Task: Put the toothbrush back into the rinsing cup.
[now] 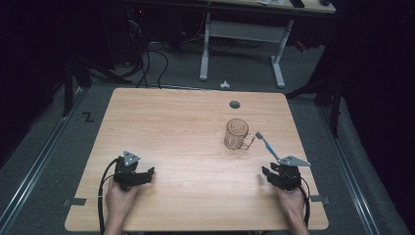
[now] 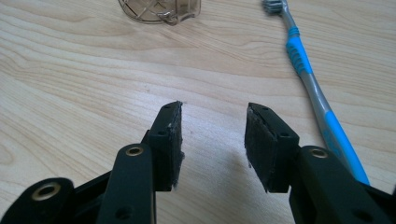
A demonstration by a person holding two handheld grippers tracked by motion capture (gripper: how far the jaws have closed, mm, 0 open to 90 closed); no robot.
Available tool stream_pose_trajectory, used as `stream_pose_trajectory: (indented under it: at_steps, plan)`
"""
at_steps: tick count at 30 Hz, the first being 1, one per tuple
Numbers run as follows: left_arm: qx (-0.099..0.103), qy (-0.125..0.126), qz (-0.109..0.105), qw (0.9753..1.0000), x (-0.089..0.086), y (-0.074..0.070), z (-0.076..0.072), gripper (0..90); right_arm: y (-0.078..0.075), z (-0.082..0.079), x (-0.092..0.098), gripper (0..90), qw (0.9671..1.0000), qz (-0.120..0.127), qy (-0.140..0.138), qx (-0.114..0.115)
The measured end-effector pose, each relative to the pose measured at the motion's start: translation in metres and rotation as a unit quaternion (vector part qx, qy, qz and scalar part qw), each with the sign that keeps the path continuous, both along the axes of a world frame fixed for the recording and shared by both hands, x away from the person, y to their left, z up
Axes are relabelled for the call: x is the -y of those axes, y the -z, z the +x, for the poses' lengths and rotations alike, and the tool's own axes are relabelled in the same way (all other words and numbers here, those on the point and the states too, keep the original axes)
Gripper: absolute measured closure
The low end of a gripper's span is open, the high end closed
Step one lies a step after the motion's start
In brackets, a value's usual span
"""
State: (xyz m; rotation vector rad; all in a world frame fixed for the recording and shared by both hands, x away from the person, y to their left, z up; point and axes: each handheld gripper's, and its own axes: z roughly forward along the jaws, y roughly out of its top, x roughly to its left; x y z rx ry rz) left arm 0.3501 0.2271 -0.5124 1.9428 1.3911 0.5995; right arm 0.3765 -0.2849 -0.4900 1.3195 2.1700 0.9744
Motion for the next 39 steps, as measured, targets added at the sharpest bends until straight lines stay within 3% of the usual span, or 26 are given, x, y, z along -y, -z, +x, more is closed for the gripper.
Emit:
stream_pose_trajectory:
  at_steps: [16,39]
  plan:
    - [0.0,0.0,0.0,1.0,0.0,0.0,0.0,18.6,-0.005,-0.003,0.015,58.9,0.9998,-0.004,0.017,0.004]
    - [0.0,0.0,0.0,1.0,0.0,0.0,0.0,18.6,-0.019,0.012,0.03,61.6,0.9993,-0.025,0.026,-0.002]
